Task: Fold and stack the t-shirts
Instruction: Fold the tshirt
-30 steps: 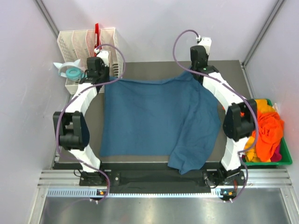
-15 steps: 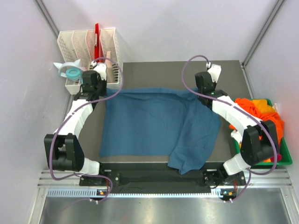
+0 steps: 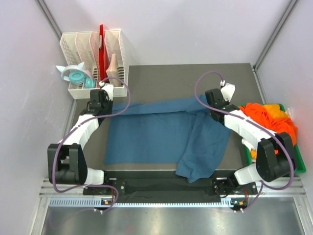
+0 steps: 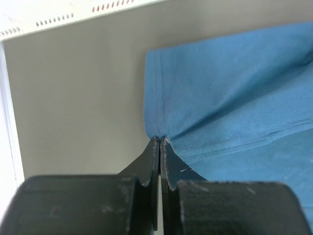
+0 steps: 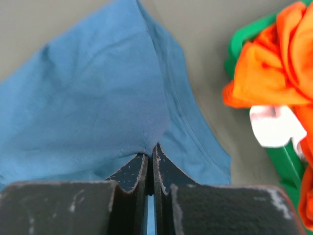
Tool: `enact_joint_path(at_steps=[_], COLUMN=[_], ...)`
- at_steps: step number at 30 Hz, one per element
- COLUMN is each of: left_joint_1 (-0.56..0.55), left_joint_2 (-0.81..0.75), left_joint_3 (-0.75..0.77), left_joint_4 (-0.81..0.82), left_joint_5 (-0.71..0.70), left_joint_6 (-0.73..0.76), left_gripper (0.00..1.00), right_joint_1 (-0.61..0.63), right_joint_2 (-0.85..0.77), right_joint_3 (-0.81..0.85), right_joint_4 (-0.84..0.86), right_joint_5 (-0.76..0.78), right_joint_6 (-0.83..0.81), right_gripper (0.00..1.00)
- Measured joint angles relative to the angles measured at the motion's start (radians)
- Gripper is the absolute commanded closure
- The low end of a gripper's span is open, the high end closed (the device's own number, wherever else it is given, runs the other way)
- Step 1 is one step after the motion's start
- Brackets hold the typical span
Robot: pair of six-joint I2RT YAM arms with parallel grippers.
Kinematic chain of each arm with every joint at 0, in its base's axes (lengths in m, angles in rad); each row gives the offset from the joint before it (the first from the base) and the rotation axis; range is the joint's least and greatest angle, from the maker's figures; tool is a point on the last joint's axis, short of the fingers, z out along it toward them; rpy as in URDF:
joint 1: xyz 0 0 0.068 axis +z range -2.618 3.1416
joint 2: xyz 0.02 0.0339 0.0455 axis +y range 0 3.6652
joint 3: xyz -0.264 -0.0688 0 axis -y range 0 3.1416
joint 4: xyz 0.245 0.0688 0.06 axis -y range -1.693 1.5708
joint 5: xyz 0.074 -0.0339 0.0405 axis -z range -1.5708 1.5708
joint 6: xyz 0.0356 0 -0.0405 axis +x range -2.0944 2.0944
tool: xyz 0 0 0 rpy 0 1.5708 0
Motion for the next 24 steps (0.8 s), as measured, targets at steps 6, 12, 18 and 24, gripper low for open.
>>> enact_joint_path(at_steps=[6, 12, 18, 24], left_joint_1=[0.007, 0.016, 0.018, 0.018], left_joint_2=[0.023, 0.113, 0.240, 0.311], left_joint_3=[-0.031, -0.029, 0.026, 0.072], left_joint_4=[0.016, 0.057, 0.062, 0.085], left_joint_5=[-0.020, -0.045, -0.073, -0.093], left_joint_6=[0.010, 0.010, 0.007, 0.006], left_gripper=[1.00, 1.00, 1.00, 1.00], right_joint_1=[0.000, 0.000, -0.007, -0.039], right_joint_2=[0.001, 0.007, 0.006, 0.006], right_joint_3=[-0.036, -0.058, -0.080, -0.135], right_joint_4=[-0.020, -0.034, -0.044, -0.067], right_joint_5=[-0.011, -0.021, -0.024, -0.046], right_joint_6=[0.041, 0.067, 0.075, 0.085], right_gripper=[1.00, 1.00, 1.00, 1.00])
